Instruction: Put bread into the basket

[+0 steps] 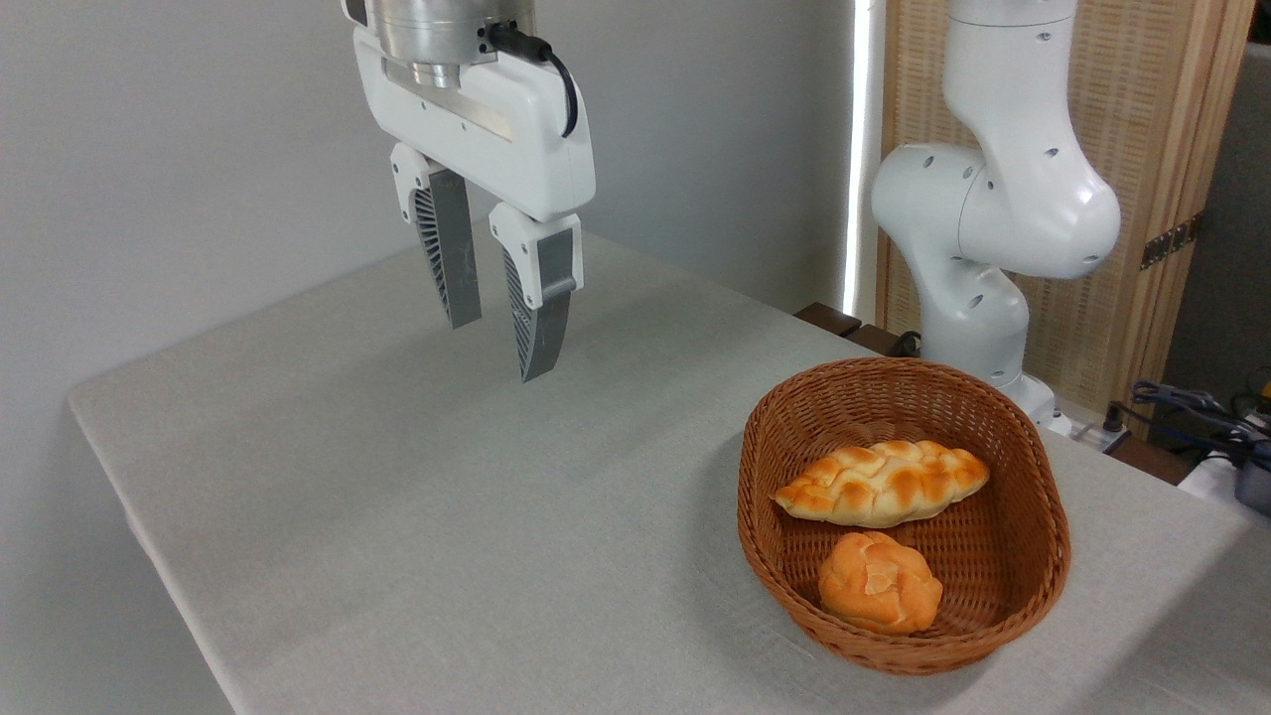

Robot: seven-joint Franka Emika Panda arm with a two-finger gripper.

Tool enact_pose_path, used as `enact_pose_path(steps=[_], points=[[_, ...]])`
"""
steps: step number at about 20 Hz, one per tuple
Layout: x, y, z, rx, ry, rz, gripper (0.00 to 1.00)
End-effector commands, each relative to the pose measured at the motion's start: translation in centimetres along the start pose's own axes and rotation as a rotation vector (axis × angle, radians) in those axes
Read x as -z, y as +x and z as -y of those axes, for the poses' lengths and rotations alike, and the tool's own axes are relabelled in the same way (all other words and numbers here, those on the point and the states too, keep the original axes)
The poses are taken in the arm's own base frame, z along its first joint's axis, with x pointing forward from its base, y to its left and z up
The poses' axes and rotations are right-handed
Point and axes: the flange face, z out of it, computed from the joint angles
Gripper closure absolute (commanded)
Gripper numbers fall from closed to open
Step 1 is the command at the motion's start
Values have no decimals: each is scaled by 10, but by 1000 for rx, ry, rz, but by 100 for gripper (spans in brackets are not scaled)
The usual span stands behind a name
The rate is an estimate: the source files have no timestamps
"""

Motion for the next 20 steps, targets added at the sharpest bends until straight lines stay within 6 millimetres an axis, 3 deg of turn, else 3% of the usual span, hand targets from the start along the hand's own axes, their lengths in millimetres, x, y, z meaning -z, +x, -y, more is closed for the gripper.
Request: enact_pose_path(steps=[1, 8, 20], points=[[4, 1, -4, 42, 5, 3, 0], [-4, 8, -19, -51, 9, 77, 0], [-7, 4, -16, -39, 25, 117, 0]])
